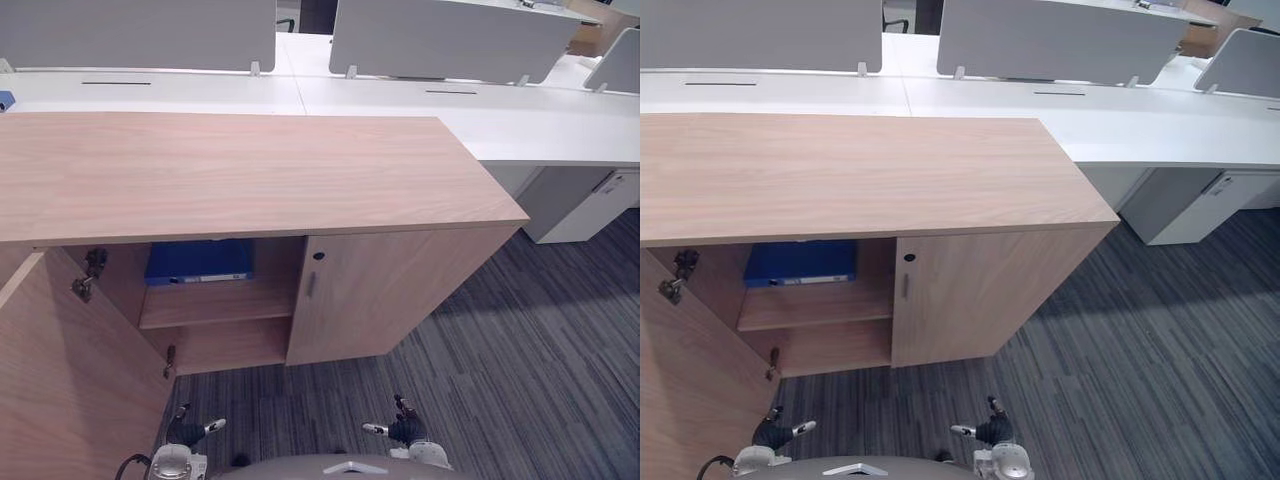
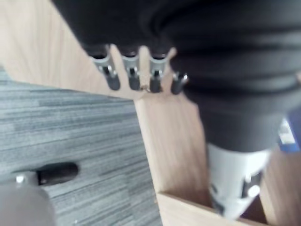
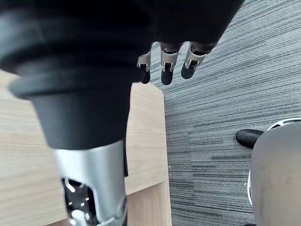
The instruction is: Walk over to the cabinet, pick up the folder, carry it to the office cabinet, place the folder inside the office cabinet, then close the office cabinet door
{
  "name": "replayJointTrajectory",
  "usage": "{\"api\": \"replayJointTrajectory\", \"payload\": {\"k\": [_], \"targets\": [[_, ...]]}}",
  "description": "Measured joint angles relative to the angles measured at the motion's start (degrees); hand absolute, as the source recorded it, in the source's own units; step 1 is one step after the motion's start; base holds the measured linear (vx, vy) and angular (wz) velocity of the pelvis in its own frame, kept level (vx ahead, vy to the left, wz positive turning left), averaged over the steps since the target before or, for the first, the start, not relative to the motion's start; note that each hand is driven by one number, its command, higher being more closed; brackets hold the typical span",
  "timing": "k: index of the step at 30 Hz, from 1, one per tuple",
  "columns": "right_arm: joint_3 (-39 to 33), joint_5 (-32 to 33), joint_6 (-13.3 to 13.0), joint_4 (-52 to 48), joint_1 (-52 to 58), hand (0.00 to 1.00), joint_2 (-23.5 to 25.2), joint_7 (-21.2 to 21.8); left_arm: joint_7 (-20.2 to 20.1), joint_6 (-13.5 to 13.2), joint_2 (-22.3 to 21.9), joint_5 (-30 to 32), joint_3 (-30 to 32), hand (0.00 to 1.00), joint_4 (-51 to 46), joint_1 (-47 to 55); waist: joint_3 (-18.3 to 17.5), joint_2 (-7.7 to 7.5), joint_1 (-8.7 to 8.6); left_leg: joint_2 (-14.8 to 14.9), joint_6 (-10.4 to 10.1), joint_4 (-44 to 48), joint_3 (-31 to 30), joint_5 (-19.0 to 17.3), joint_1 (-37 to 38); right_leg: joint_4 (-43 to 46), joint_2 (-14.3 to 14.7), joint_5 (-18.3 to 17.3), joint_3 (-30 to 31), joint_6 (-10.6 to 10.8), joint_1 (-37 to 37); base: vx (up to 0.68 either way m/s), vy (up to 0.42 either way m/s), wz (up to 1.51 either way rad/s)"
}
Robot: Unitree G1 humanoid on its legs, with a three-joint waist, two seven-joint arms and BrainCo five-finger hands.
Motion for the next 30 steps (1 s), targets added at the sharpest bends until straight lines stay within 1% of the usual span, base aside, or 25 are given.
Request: {"api": "replayJointTrajectory", "payload": {"k": [2, 4, 9, 11, 12, 13, 15, 16, 17, 18, 19, 20, 21, 22, 23, 24, 25, 26, 27, 28, 30], "targets": [[-0.9, 0.0, 0.0, 0.3, -0.9, 0.0, 0.0, -0.1, 0.0, 0.0, 0.0, -0.7, 0.2, 0.0, 0.0, -0.1, 0.1, 0.08, 0.07, -0.1, 0.0, 0.0, 0.3, 0.0, -1.1, 0.7, -0.1, -0.1, 0.5, 0.1, -1.6, -0.02, 0.009, -0.08], [-1.4, 0.0, 0.1, 2.3, -2.9, 0.0, 0.0, -0.4, 0.0, 0.0, 0.1, -1.2, 0.7, 0.0, -0.1, -0.2, 0.5, 0.22, 0.08, -0.3, 0.0, 0.4, 0.0, 0.2, -2.8, 3.2, -0.3, -0.6, 1.1, 0.7, -4.2, 0.0, 0.001, 0.04], [-1.6, 0.0, 0.4, 2.2, -3.5, 0.0, 0.1, -1.5, 0.2, 0.0, -0.1, -2.4, 1.9, 0.0, -0.3, -0.3, 1.2, 0.74, 1.05, -0.3, 0.1, 0.1, -2.6, 0.1, -3.6, 4.9, -0.4, -2.5, 0.4, 0.8, -4.3, 0.06, -0.01, 0.28], [-1.7, 0.0, 0.6, 2.2, -3.8, 0.0, 0.1, -2.0, 0.3, 0.0, -0.2, -3.3, 2.6, 0.0, -0.3, -0.2, 1.4, 0.9, 1.31, -0.3, 0.5, 0.1, -4.0, 0.5, -4.0, 5.0, -0.1, -3.1, 0.4, 0.3, -4.0, 0.09, -0.014, 0.43], [-1.7, 0.0, 0.6, 2.2, -4.1, 0.0, 0.1, -2.0, 0.4, 0.0, -0.4, -3.7, 3.2, 0.0, -0.3, -0.3, 1.4, 0.94, 1.23, -0.3, 0.2, 0.4, -5.4, 0.7, -4.2, 5.3, 0.0, -3.5, 0.5, -0.4, -3.5, 0.09, 0.0, 0.73], [-1.8, 0.0, 0.8, 2.2, -4.2, 0.0, 0.0, -2.1, 0.6, -0.1, -0.8, -4.2, 3.6, 0.0, -0.5, -0.6, 1.7, 1.17, 1.12, -0.3, -0.2, 0.4, -7.1, 1.1, -4.5, 5.9, 0.0, -4.3, 0.7, -1.6, -3.1, 0.11, 0.009, 0.82], [-1.8, 0.0, 0.9, 2.2, -4.5, 0.0, 0.1, -2.1, 1.2, -0.3, -1.9, -4.8, 4.1, 0.0, -1.3, -0.7, 2.7, 1.76, 1.7, -0.6, -0.3, 1.8, -8.7, 1.4, -5.3, 7.0, -0.2, -5.3, 0.4, -2.7, -2.3, 0.06, 0.024, 0.89], [-1.8, 0.0, 0.9, 1.9, -5.4, 0.0, 0.2, -2.1, 1.4, -0.3, -2.7, -5.2, 4.9, 0.0, -1.7, -0.9, 3.8, 1.99, 1.96, -1.2, -0.7, 4.7, -8.2, 1.1, -6.8, 8.6, -0.7, -6.1, 0.2, -3.3, -2.1, -0.01, 0.026, 0.92], [-1.8, 0.0, 0.9, 1.7, -5.7, 0.0, 0.2, -2.2, 1.4, -0.3, -3.1, -5.3, 5.2, 0.0, -2.1, -0.9, 4.0, 2.07, 1.78, -1.6, -1.1, 6.6, -7.7, 0.9, -7.5, 9.5, -1.0, -6.6, 0.1, -3.3, -2.1, -0.04, 0.033, 1.08], [-1.8, 0.0, 0.9, 1.1, -6.2, 0.0, 0.3, -2.3, 1.6, -0.2, -3.8, -5.6, 5.9, 0.0, -3.8, -0.7, 4.4, 2.02, 1.55, -1.9, -1.4, 9.6, -5.6, 0.5, -9.5, 11.6, -1.7, -8.1, 0.0, -3.2, -2.2, -0.05, 0.029, 0.91], [-1.8, 0.0, 0.9, 0.8, -6.4, 0.0, 0.3, -2.4, 1.6, -0.2, -4.0, -5.8, 5.9, 0.0, -4.4, -0.6, 4.6, 2.08, 1.64, -1.9, -1.1, 10.5, -4.3, 0.3, -10.2, 12.6, -1.8, -8.6, -0.1, -3.1, -2.3, -0.09, 0.037, 0.94], [-1.8, 0.0, 0.9, -0.4, -6.8, 0.0, 0.5, -2.4, 1.6, -0.3, -4.4, -6.0, 6.2, 0.0, -5.6, -0.1, 4.7, 2.23, 2.04, -1.3, 0.3, 11.1, -1.4, -1.2, -10.7, 13.6, -2.2, -10.0, -0.9, -2.2, -2.3, -0.13, 0.008, 0.46], [-1.9, 0.0, 0.9, -0.9, -7.7, 0.0, 1.1, -2.4, 1.7, -0.3, -4.5, -6.4, 7.1, 0.0, -5.7, -0.1, 4.9, 1.66, 2.79, -1.3, 0.9, 11.3, 0.1, -2.6, -10.9, 14.3, -2.6, -11.7, -1.4, -0.4, -2.5, -0.14, -0.011, 0.29], [-2.0, 0.0, 0.9, -1.0, -8.2, 0.0, 1.4, -2.4, 2.0, -0.2, -4.7, -6.4, 7.9, 0.0, -5.6, -0.1, 5.0, 1.82, 2.65, -1.2, 0.9, 11.4, 0.3, -2.7, -11.0, 14.5, -2.4, -11.8, -1.5, -0.4, -2.5, -0.16, -0.055, 0.13], [-3.1, 0.0, 0.9, -1.3, -8.2, 0.0, 2.0, -2.4, 2.1, -0.2, -4.8, -6.4, 8.6, 0.0, -5.6, 0.4, 5.1, 2.4, 2.22, -1.3, 0.7, 9.3, 1.1, -3.2, -10.6, 13.9, -2.4, -12.7, -2.3, -0.8, -2.4, -0.11, -0.035, 0.41], [-4.9, 0.1, 0.9, -0.9, -7.7, 0.0, 2.6, -2.5, 2.2, -0.2, -5.0, -6.4, 9.1, 0.0, -5.5, 0.6, 4.0, 0.64, 1.25, -1.3, 1.1, 8.6, 3.4, -3.3, -9.5, 11.9, -3.8, -12.3, -3.6, -0.9, -1.6, -0.06, -0.023, 0.52], [-5.7, 0.1, 0.9, -0.7, -7.3, 0.0, 2.5, -2.5, 2.3, -0.2, -5.2, -6.6, 9.1, 0.0, -5.4, 0.5, 3.7, 1.69, 0.98, -0.7, 1.0, 9.9, 5.5, -3.3, -9.3, 11.7, -3.5, -12.3, -4.2, -0.9, -1.1, 0.09, -0.028, 0.61], [-6.5, 0.2, 1.1, 0.3, -6.4, 0.0, 2.0, -2.6, 2.3, -0.2, -5.7, -7.0, 9.6, 0.0, -4.6, 1.2, 3.3, 2.68, 0.77, -0.2, 0.6, 6.4, 6.1, -0.6, -7.0, 11.4, -2.7, -12.0, -4.6, -0.2, -0.3, 0.13, -0.033, 0.43], [-7.2, 0.6, 1.2, 0.9, -5.5, 0.0, 1.9, -3.0, 2.4, -0.1, -5.8, -7.4, 9.8, 0.0, -4.1, 1.2, 3.0, 3.0, 0.77, -0.5, 0.6, 1.5, 5.3, 1.7, -4.8, 9.8, -2.2, -11.1, -4.4, -0.3, 0.3, 0.1, -0.031, 0.33], [-7.5, 0.6, 1.2, 1.5, -5.5, 0.0, 1.9, -3.3, 2.4, -0.1, -5.8, -7.4, 9.9, 0.0, -3.4, 0.8, 3.1, 3.06, 0.79, -0.7, 0.6, 0.3, 4.7, 2.5, -4.3, 9.2, -2.0, -10.3, -4.7, 0.2, 1.0, 0.08, 0.006, 0.17], [-7.6, 0.6, 1.3, 2.5, -5.6, 0.0, 2.1, -3.7, 2.4, -0.1, -5.7, -7.7, 10.4, 0.0, -2.9, 0.7, 3.4, 2.75, 0.89, -0.8, 0.6, 0.4, 4.4, 2.8, -4.5, 7.0, -1.7, -9.1, -4.7, 0.1, 2.1, 0.09, 0.013, 0.1]]}}
